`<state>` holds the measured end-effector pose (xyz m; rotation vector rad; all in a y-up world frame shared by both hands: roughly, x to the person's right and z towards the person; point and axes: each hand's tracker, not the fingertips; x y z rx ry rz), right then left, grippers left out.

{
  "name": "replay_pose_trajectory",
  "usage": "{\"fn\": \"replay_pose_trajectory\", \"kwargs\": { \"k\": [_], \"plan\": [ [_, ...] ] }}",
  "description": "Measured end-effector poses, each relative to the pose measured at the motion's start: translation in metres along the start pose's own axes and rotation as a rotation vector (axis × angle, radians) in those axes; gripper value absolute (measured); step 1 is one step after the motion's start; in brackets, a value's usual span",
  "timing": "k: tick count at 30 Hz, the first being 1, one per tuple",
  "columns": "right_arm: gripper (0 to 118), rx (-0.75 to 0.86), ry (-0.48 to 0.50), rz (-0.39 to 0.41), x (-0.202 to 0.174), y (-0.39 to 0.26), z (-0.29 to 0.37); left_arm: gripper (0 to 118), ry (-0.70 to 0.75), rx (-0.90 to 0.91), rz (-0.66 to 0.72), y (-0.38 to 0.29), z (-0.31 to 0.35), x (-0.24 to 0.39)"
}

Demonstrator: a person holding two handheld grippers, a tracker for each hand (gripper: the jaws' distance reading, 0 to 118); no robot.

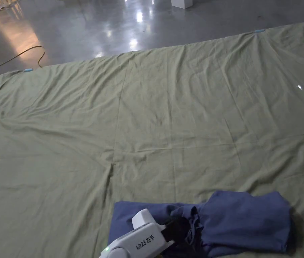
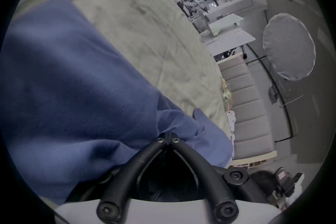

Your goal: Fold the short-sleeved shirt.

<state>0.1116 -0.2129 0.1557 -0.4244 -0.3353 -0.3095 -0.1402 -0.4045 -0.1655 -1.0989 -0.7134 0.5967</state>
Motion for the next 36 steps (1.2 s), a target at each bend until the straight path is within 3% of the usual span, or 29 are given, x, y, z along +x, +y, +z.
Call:
{"fn": "replay_pose_trajectory", "kwargs": {
  "k": [4,7,8,10,11,15,17,21,23,25,29,30,33,36],
  "plan": [
    [0,-0.011,0.009,0.001,-0.002,-0.001,-0.004,2,-0.017,-0.006,-0.02,0.023,0.028,0.003],
    [0,-0.019,0.018,0.001,0.002,-0.007,-0.009,25,-0.041,0.144,-0.029,0.047,0.078,-0.015],
    [0,-0.025,0.025,-0.004,0.002,-0.008,-0.01,42,-0.066,0.172,-0.002,0.056,0.094,-0.026],
    [0,-0.033,0.035,-0.003,0.002,-0.01,-0.013,99,-0.055,0.222,0.049,0.073,0.122,-0.049],
    [0,-0.037,0.036,0.001,0.001,-0.011,-0.014,107,-0.043,0.245,0.07,0.08,0.134,-0.064],
    [0,-0.054,0.05,0.007,0.0,-0.015,-0.016,107,0.088,0.248,0.185,0.092,0.143,-0.113],
    [0,-0.058,0.05,0.009,-0.001,-0.015,-0.016,104,0.025,0.178,0.275,0.087,0.128,-0.127],
    [0,-0.063,0.047,0.014,-0.003,-0.015,-0.015,87,-0.214,0.13,0.353,0.079,0.094,-0.117],
    [0,-0.062,0.049,0.021,-0.002,-0.015,-0.014,63,-0.149,0.025,0.283,0.076,0.074,-0.103],
    [0,-0.06,0.045,0.029,-0.002,-0.014,-0.013,14,-0.015,0.009,0.139,0.077,0.067,-0.088],
    [0,-0.057,0.047,0.018,-0.001,-0.014,-0.013,14,-0.045,0.047,0.215,0.084,0.091,-0.085],
    [0,-0.057,0.049,0.014,-0.001,-0.015,-0.013,14,-0.024,0.097,0.159,0.088,0.101,-0.084],
    [0,-0.059,0.056,0.009,-0.002,-0.016,-0.016,14,-0.025,0.196,0.162,0.103,0.154,-0.092],
    [0,-0.061,0.077,0.008,-0.001,-0.018,-0.02,14,0.114,0.271,0.001,0.121,0.202,-0.074]
  ]
}}
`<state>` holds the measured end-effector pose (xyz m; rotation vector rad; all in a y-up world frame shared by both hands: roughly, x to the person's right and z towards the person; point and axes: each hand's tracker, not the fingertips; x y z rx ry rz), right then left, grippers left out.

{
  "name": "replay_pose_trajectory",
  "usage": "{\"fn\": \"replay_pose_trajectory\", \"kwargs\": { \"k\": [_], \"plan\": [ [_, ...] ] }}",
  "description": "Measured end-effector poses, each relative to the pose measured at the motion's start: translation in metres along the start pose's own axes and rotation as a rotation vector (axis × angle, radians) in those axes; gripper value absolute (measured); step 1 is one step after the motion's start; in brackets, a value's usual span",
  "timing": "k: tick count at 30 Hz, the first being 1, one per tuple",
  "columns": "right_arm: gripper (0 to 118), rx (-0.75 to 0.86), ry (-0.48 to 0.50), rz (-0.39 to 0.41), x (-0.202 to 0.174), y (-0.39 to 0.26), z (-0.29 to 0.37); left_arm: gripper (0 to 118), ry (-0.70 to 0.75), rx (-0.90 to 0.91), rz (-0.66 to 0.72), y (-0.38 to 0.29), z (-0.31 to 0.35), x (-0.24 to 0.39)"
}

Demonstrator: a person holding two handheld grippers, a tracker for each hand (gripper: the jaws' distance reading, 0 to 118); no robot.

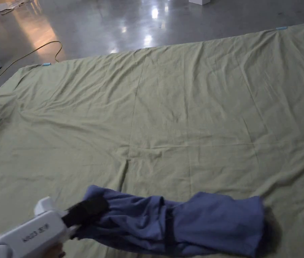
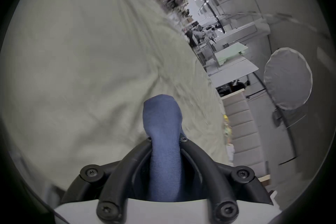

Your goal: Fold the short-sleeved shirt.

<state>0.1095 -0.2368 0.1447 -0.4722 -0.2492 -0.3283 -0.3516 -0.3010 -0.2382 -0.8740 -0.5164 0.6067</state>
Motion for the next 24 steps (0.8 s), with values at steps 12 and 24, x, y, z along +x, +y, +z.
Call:
{"fn": "replay_pose_trajectory", "kwargs": {
  "k": [12,24],
  "plan": [
    [0,0.007,0.003,-0.017,-0.002,-0.01,0.012,14,-0.037,-0.228,-0.386,-0.122,-0.109,0.179],
    [0,-0.012,-0.025,-0.045,0.02,-0.027,0.014,94,-0.264,-0.068,-0.119,-0.116,-0.082,0.164]
  ]
}}
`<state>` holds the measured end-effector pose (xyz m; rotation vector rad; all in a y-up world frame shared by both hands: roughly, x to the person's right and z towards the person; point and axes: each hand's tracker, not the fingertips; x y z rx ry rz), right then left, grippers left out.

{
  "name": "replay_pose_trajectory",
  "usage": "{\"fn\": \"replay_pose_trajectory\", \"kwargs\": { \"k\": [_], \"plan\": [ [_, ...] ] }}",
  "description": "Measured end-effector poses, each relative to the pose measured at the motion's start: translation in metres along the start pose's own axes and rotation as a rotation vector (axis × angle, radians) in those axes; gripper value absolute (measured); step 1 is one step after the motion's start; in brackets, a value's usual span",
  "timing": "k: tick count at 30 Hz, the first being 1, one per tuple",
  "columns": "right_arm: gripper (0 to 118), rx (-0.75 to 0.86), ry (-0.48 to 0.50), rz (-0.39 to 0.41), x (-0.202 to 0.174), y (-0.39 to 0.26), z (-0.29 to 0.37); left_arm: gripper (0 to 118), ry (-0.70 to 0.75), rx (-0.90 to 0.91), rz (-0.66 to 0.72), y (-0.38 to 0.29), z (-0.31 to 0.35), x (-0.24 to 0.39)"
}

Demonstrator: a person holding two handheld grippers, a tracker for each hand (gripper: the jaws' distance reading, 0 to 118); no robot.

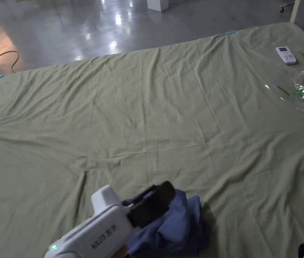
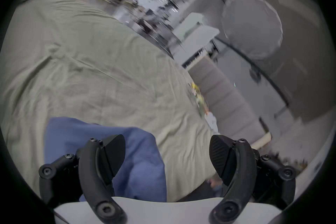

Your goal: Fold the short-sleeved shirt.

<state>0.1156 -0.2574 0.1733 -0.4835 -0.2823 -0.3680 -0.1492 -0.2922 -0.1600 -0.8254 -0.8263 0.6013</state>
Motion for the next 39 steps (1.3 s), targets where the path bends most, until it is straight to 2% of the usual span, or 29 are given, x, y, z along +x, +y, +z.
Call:
{"fn": "replay_pose_trajectory", "kwargs": {
  "k": [1,2,4,5,8,10,11,12,14,17,19,21,23,26,27,29,30,32,34,35,37,39],
  "plan": [
    [0,-0.007,0.0,-0.004,0.001,-0.002,-0.001,82,0.004,-0.015,0.042,-0.001,0.001,-0.008],
    [0,-0.014,0.002,-0.009,0.001,-0.004,-0.001,62,0.0,-0.027,0.065,-0.003,0.0,-0.016],
    [0,-0.026,0.006,-0.017,0.002,-0.007,-0.002,5,0.032,-0.115,0.045,-0.017,-0.024,-0.025],
    [0,-0.031,0.006,-0.018,0.002,-0.008,-0.001,5,0.069,-0.147,0.037,-0.024,-0.035,-0.027],
    [0,-0.04,-0.003,-0.013,0.002,-0.009,0.0,5,0.001,-0.271,0.071,-0.051,-0.073,-0.032],
    [0,-0.044,-0.008,-0.019,0.003,-0.009,0.002,5,0.073,-0.357,0.0,-0.067,-0.095,-0.03],
    [0,-0.046,-0.011,-0.021,0.003,-0.009,0.002,4,0.133,-0.378,-0.05,-0.074,-0.102,-0.029],
    [0,-0.049,-0.014,-0.024,0.003,-0.009,0.001,3,0.109,-0.348,-0.089,-0.078,-0.102,-0.028],
    [0,-0.065,-0.007,-0.028,0.003,-0.009,-0.003,1,0.1,-0.334,-0.077,-0.073,-0.098,-0.023],
    [0,-0.108,0.029,-0.026,-0.003,-0.005,-0.027,2,0.068,-0.323,-0.03,-0.057,-0.081,-0.02],
    [0,-0.153,0.088,0.007,-0.014,0.001,-0.056,2,-0.04,-0.18,0.0,-0.039,-0.049,-0.015],
    [0,-0.193,0.122,0.045,-0.031,0.008,-0.09,2,-0.099,-0.119,-0.002,-0.02,-0.017,-0.013],
    [0,-0.236,0.188,0.049,-0.047,0.013,-0.129,2,-0.073,-0.077,-0.061,-0.005,0.013,-0.014],
    [0,-0.271,0.271,0.052,-0.073,0.017,-0.183,2,-0.023,-0.055,-0.063,0.01,0.048,-0.03],
    [0,-0.325,0.243,0.081,-0.078,0.014,-0.203,2,-0.019,-0.046,-0.048,0.015,0.057,-0.04],
    [0,-0.424,0.128,0.165,-0.086,0.007,-0.237,2,0.005,-0.053,-0.006,0.02,0.069,-0.061],
    [0,-0.487,0.07,0.202,-0.084,-0.001,-0.25,7,0.03,-0.056,0.004,0.02,0.075,-0.071],
    [0,-0.485,0.114,0.159,-0.073,-0.008,-0.26,39,0.066,-0.067,0.012,0.022,0.081,-0.088],
    [0,-0.482,0.126,0.112,-0.065,-0.003,-0.256,90,0.052,-0.116,0.07,0.024,0.08,-0.109],
    [0,-0.488,0.129,0.096,-0.063,-0.003,-0.256,100,0.035,-0.136,0.113,0.023,0.075,-0.117],
    [0,-0.482,0.131,0.115,-0.063,-0.007,-0.257,102,-0.016,-0.168,0.214,0.023,0.063,-0.138],
    [0,-0.468,0.131,0.143,-0.067,-0.008,-0.253,102,-0.052,-0.187,0.258,0.022,0.045,-0.151]
  ]
}}
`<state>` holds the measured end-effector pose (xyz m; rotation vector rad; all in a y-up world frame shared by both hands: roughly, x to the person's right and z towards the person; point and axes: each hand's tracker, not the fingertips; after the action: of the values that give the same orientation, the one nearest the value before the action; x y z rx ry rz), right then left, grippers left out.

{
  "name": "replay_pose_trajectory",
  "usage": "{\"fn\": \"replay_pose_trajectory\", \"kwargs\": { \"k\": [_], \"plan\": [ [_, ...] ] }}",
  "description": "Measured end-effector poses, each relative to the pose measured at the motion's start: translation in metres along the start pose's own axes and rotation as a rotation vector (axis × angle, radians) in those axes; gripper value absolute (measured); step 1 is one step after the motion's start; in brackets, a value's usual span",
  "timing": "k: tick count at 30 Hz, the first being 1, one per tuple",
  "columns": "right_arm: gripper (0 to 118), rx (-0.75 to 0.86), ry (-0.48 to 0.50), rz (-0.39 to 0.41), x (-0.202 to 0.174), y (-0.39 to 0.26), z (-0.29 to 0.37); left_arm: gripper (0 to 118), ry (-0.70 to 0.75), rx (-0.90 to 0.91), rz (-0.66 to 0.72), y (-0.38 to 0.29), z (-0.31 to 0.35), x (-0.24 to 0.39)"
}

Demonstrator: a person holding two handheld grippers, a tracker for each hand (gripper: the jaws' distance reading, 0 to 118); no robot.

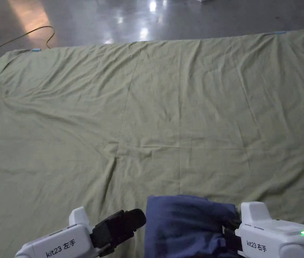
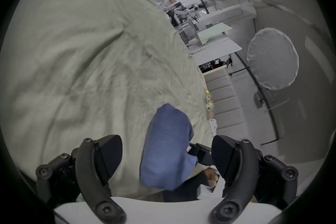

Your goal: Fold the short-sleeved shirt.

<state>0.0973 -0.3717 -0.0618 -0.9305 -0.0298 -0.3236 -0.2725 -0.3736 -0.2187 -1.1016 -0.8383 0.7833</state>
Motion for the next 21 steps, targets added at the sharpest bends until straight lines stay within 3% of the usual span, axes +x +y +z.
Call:
{"fn": "replay_pose_trajectory", "kwargs": {
  "k": [6,10,12,13,14,17,19,21],
  "plan": [
    [0,0.003,0.0,0.007,0.0,-0.001,0.001,102,-0.107,-0.249,-0.083,0.008,-0.066,-0.005],
    [0,0.012,0.006,0.003,0.001,-0.002,0.001,100,-0.091,-0.263,-0.155,0.005,-0.089,0.011],
    [0,0.01,0.007,-0.003,0.002,-0.001,0.001,80,-0.049,-0.294,-0.17,0.002,-0.099,0.02],
    [0,0.009,0.011,-0.008,0.004,-0.001,0.002,66,0.029,-0.3,-0.238,0.002,-0.1,0.023],
    [0,0.007,0.012,-0.012,0.005,0.0,0.004,60,0.045,-0.299,-0.289,0.003,-0.098,0.023],
    [0,0.005,0.054,-0.033,0.002,0.005,0.015,53,0.0,-0.29,-0.241,0.011,-0.082,0.028],
    [0,0.064,0.172,-0.043,0.0,0.006,0.029,51,-0.035,-0.25,-0.234,0.02,-0.058,0.032],
    [0,0.103,0.219,-0.045,-0.007,0.007,0.042,51,-0.035,-0.196,-0.242,0.04,-0.019,0.032]
  ]
}}
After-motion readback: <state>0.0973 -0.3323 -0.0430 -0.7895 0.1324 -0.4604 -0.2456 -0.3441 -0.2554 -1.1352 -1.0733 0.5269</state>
